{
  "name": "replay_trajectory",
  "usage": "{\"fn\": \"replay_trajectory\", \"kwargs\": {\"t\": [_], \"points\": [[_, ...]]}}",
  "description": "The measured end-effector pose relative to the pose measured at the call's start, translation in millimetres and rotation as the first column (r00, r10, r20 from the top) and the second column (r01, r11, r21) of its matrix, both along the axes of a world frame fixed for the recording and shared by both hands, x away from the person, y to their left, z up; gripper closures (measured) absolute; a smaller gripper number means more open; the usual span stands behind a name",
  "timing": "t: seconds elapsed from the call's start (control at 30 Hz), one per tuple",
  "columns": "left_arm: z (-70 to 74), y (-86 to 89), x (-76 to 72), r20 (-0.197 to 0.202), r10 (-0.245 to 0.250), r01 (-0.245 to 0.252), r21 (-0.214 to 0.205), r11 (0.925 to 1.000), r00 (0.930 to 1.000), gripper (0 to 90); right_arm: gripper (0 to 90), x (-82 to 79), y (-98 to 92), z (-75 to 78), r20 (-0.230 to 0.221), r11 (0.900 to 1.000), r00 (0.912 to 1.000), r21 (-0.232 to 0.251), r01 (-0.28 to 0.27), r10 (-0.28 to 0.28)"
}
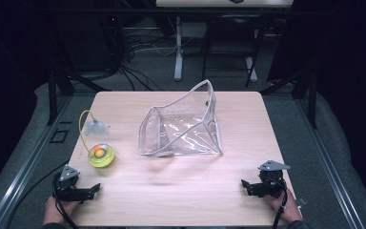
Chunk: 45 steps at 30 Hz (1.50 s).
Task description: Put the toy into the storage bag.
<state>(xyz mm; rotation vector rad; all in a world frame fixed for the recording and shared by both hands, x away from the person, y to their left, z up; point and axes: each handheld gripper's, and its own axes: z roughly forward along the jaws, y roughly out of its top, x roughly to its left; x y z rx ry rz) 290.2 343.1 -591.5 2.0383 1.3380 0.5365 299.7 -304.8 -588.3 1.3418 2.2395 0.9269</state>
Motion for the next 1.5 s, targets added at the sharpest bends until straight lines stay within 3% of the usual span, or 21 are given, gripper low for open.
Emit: {"fn": "replay_trajectory", "kwargs": {"t": [0.13,0.2,0.3,0.43,0.57,0.73,0.9,1.2,1.5], "points": [[2.3,-0.2,0.9,-0.021,-0.022,0.023,0.012,0.9997,0.9995,0.0,0.0,0.0,0.0,0.0,-0.001,1.0,1.0,0.0,-0.001,0.001],[4.6,0.5,1.9,-0.037,-0.004,0.005,0.027,0.9996,0.9993,0.1,0.0,-0.1,-0.1,0.0,-0.001,1.0,1.0,-0.001,-0.001,0.001],[12.3,2.7,3.6,-0.06,0.026,-0.026,-0.007,0.9996,0.9978,0.2,0.0,-0.1,-0.1,0.0,0.0,1.0,1.0,-0.001,-0.001,0.001],[29.9,-1.3,2.3,-0.063,0.04,-0.04,-0.005,0.9992,0.9972,0.1,0.0,-0.1,-0.1,0.0,0.0,1.0,1.0,-0.001,-0.002,0.002],[43.7,-10.3,0.6,-0.062,0.028,-0.026,0.035,0.9991,0.9977,0.0,0.0,-0.1,-0.1,0.1,-0.001,1.0,1.0,-0.001,-0.002,0.002],[48.5,-16.3,2.7,-0.098,0.017,-0.011,0.065,0.9978,0.995,0.1,0.0,-0.2,-0.1,0.1,-0.001,1.0,1.0,-0.001,-0.002,0.002],[53.2,-13.8,4.1,-0.118,0.038,-0.032,0.049,0.9983,0.9923,0.0,0.0,-0.1,-0.1,0.1,-0.001,1.0,1.0,-0.001,-0.002,0.002],[67.3,-12.5,9.8,-0.164,0.016,-0.01,0.039,0.9992,0.9863,0.2,0.0,-0.2,-0.1,0.1,-0.001,1.0,1.0,-0.001,-0.002,0.002],[87.7,-12.8,19.2,-0.167,0.022,-0.017,0.034,0.9993,0.9858,2.7,0.0,-0.5,-0.2,0.1,0.0,1.0,1.0,-0.002,-0.004,0.004]]}}
